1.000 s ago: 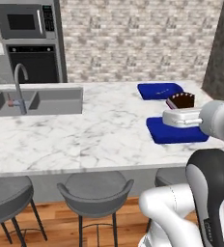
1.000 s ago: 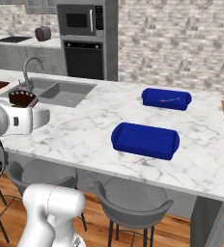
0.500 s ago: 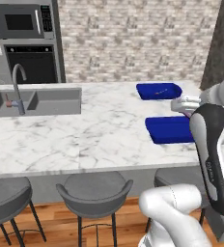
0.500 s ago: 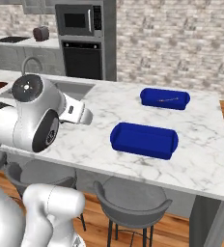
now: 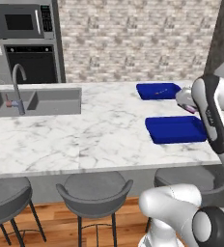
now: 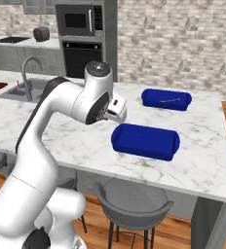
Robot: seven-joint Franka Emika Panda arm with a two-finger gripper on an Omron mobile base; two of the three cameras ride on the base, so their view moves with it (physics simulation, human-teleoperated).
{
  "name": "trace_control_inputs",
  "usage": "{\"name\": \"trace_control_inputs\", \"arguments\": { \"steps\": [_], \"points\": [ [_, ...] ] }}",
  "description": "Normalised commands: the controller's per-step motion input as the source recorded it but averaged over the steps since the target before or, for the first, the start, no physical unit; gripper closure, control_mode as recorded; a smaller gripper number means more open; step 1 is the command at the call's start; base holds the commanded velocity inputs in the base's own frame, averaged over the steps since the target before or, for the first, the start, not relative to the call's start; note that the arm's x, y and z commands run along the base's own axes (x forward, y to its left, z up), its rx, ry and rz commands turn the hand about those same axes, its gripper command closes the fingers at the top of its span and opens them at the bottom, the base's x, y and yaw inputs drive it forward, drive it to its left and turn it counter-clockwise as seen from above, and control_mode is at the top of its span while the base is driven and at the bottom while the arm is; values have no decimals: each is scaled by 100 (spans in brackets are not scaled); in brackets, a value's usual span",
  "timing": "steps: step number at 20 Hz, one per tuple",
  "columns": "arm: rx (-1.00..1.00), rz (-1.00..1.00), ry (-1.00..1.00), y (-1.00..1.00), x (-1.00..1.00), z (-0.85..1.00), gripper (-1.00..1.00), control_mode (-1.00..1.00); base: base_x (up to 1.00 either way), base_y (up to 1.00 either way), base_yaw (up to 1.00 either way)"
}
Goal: Take the cakes from the fridge and place them on the empty tray on the dining counter.
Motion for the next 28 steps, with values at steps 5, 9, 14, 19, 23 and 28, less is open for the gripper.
{"name": "trace_control_inputs", "arguments": {
  "steps": [5, 9, 14, 19, 23, 28],
  "points": [
    [0, 0, 8, -28, 99, -73, 100, -100, 0, 0, 0],
    [0, 0, 6, -26, 99, -64, 100, -100, 0, 0, 0],
    [0, 0, 0, -36, 66, -49, 100, -100, 0, 0, 0],
    [0, 0, 0, -32, 66, -55, 100, -100, 0, 0, 0],
    [0, 0, 0, -13, 46, -51, 100, -100, 0, 0, 0],
    [0, 0, 3, -2, 49, -52, 100, -100, 0, 0, 0]
  ]
}}
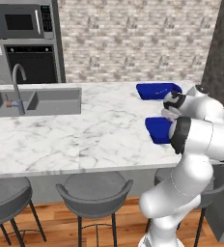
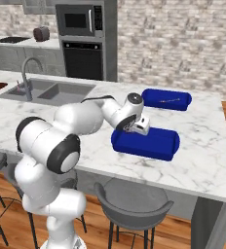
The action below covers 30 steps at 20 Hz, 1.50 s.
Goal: Take the cakes from the fridge and place them on the empty tray on the dining counter.
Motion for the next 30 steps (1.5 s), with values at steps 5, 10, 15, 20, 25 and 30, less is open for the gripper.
{"name": "trace_control_inputs", "arguments": {
  "steps": [5, 10, 15, 20, 25, 30],
  "points": [
    [0, 0, 14, 0, 43, -45, 100, -100, 0, 0, 0],
    [0, 0, 13, -12, 40, -34, 100, -100, 0, 0, 0],
    [0, 0, 12, -18, 33, -29, 100, -100, 0, 0, 0],
    [0, 0, 10, -4, 28, -30, 100, -100, 0, 0, 0],
    [0, 0, 2, 0, 39, -24, 100, -100, 0, 0, 0],
    [0, 0, 6, 0, 16, -30, 100, -100, 0, 0, 0]
  ]
}}
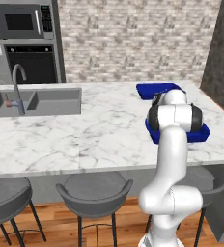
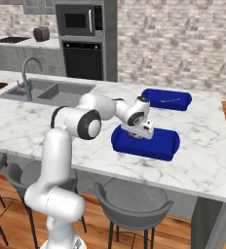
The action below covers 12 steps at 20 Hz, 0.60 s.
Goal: Take the cakes from the fridge and place them on the empty tray on the dining counter.
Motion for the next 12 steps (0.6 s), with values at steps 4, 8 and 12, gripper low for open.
{"name": "trace_control_inputs", "arguments": {
  "steps": [4, 8, 12],
  "points": [
    [0, 0, 9, 0, 0, -33, 100, -100, 0, 0, 0],
    [0, 0, 8, 0, 0, -38, 100, -100, 0, 0, 0],
    [0, 0, 7, 0, -36, -56, 100, -100, 0, 0, 0]
  ]
}}
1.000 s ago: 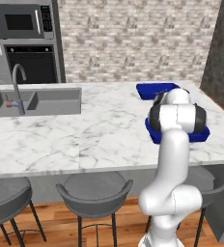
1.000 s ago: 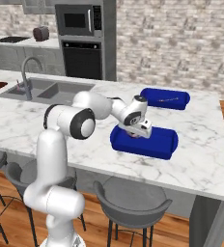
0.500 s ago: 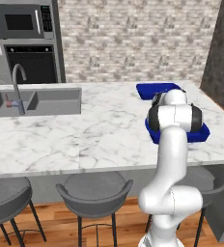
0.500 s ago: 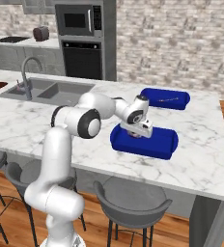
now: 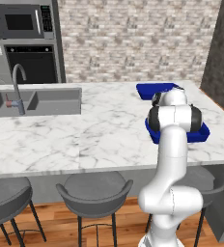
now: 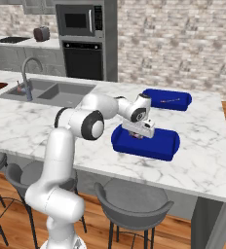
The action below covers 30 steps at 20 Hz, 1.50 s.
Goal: Take the cakes from the fridge and place them on the empty tray on the dining counter.
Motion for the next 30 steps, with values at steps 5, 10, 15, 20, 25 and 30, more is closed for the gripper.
{"name": "trace_control_inputs", "arguments": {
  "steps": [5, 10, 15, 20, 25, 30],
  "points": [
    [-5, 0, 2, 40, -73, -75, -100, -100, 0, 0, 0],
    [-6, 0, 0, 48, -59, -77, -100, -100, 0, 0, 0],
    [7, -3, -9, -20, -64, 35, -100, -100, 0, 0, 0],
    [8, -3, -10, -25, -52, 100, -100, -100, 0, 0, 0],
    [0, -2, -13, 1, -37, 100, -100, -100, 0, 0, 0],
    [-3, -1, -7, 7, -98, 98, -100, -100, 0, 0, 0]
  ]
}}
